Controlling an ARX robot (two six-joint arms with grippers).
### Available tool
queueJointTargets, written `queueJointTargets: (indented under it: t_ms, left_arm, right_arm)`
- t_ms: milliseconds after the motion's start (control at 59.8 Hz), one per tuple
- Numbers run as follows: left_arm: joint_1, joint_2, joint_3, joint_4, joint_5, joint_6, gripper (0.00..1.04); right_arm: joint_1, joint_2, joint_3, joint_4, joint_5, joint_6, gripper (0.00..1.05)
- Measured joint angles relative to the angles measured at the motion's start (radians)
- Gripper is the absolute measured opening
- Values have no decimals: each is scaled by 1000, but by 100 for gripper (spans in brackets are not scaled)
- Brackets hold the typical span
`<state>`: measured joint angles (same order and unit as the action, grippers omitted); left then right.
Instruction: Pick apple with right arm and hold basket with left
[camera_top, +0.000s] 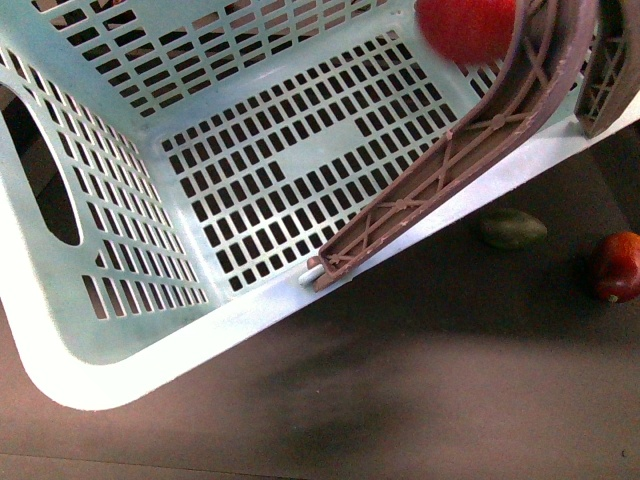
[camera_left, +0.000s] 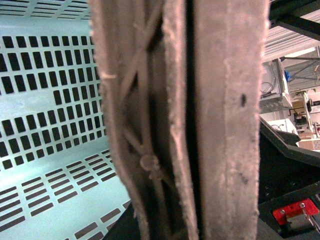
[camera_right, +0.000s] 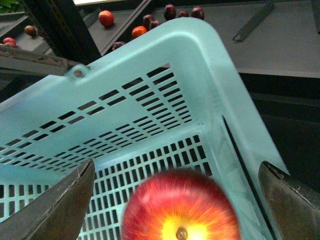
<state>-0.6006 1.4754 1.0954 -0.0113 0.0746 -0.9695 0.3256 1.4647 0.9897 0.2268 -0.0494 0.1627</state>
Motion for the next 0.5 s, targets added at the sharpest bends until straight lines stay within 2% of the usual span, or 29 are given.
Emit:
queueJointTargets:
  t_ms: [284,401,501]
  left_arm:
    - [0,3,-1,0,-2,-2,15]
    - [0,3,-2,0,-3,2,15]
    - [0,3,-2,0,-10,3,15]
  right_arm:
    - [-72,-58,-15,30,102,49,96]
    - [-103,-138,-54,38,182,59,96]
    - [-130,-220,-117,35,304,50,96]
